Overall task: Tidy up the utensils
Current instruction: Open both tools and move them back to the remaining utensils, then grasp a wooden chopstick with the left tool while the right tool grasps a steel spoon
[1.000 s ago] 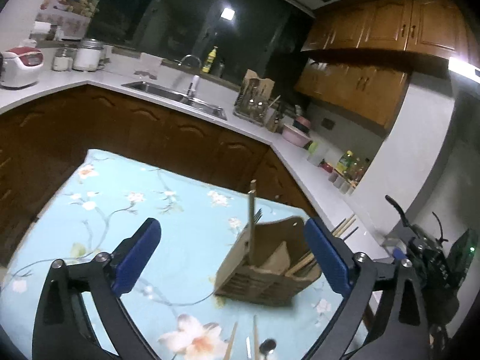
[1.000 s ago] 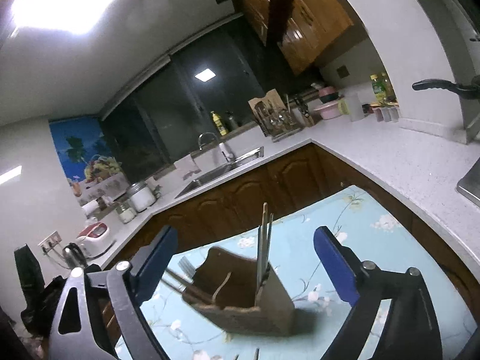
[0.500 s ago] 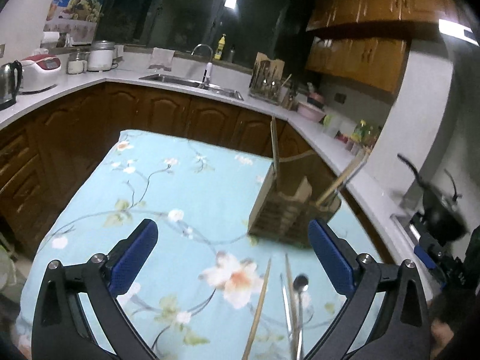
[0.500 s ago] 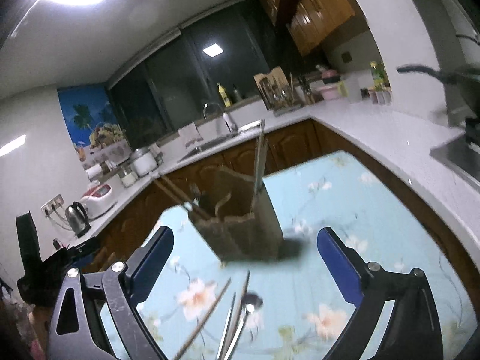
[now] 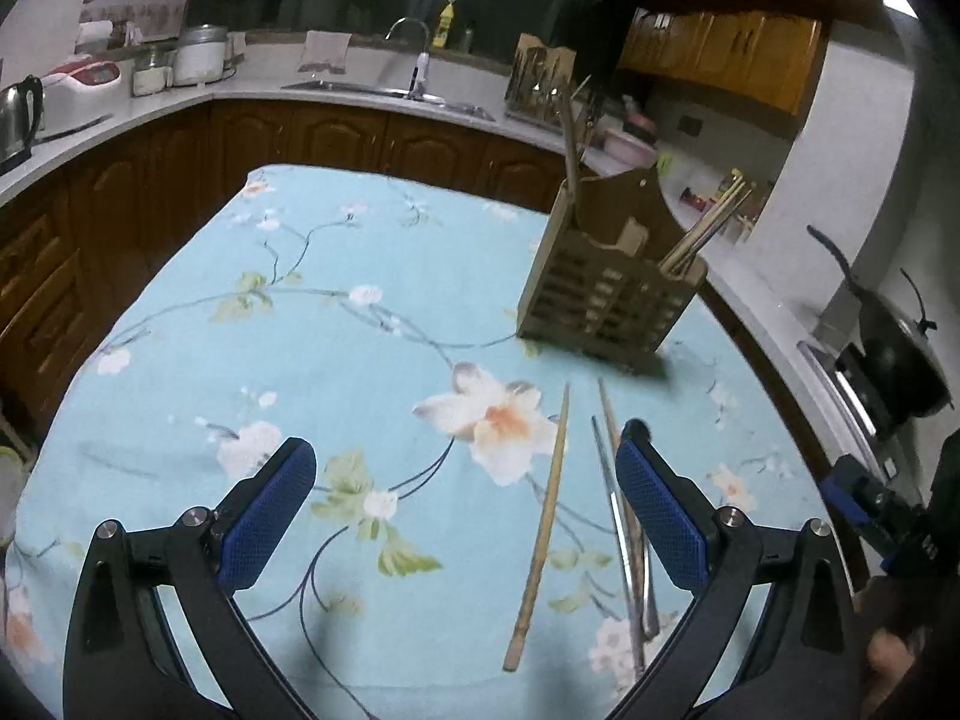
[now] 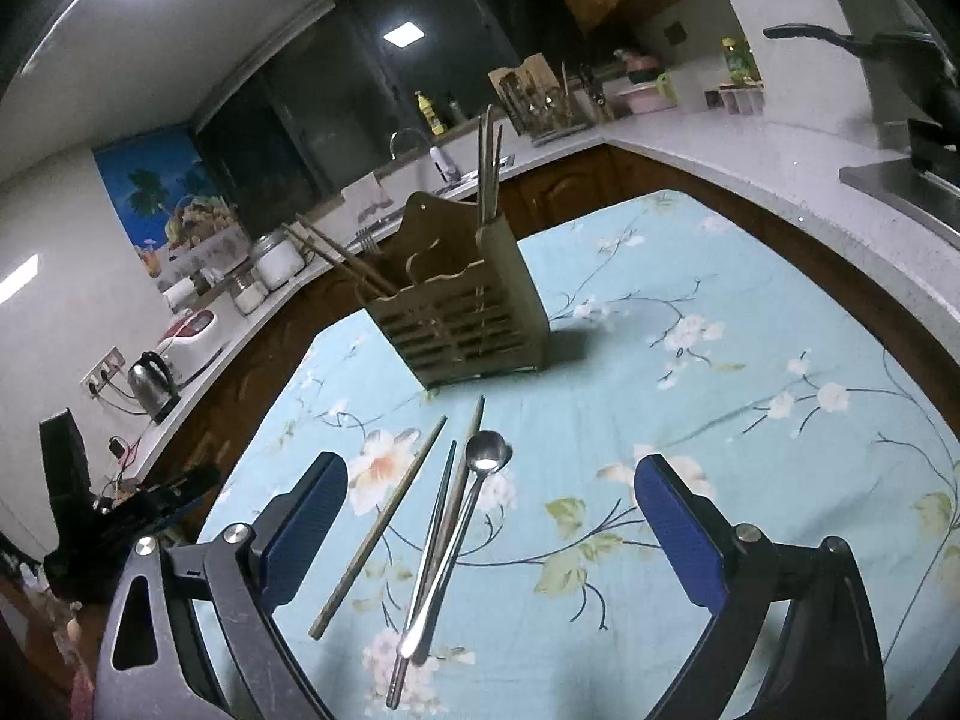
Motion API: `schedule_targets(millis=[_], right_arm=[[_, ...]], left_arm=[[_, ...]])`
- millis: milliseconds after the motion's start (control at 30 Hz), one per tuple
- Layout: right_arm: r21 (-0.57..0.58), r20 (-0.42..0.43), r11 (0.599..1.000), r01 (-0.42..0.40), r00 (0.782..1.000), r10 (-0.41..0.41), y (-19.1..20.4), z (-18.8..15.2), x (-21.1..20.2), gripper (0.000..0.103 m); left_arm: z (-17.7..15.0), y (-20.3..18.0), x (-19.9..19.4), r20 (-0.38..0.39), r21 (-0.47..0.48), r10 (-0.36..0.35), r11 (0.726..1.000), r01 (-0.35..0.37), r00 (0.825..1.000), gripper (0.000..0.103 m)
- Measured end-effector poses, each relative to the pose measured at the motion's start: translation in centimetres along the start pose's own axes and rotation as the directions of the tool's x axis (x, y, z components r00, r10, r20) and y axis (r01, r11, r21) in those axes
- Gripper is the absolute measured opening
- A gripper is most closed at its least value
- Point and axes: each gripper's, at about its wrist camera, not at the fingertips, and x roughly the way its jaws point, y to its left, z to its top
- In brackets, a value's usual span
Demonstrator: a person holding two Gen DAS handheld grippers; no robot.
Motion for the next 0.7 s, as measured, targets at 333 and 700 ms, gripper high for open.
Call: schedule_targets(millis=[333,700], right_arm=[[-0.007,-0.029,0.999,-0.037,0.999,0.036,0.6,1.0,1.5,0.098],[-0.065,-0.157,0.996,-0.060,0.986,0.049,0.7,1.3,6.7,0.078]], left_arm=[[0.4,-0.6,1.1,-0.035,0.032,-0.003,0.999,0.004,0.999,0.102],[0.3,-2.1,4.9,-0.144,0.085,-0.008,0.996,0.021,0.990,0.101]])
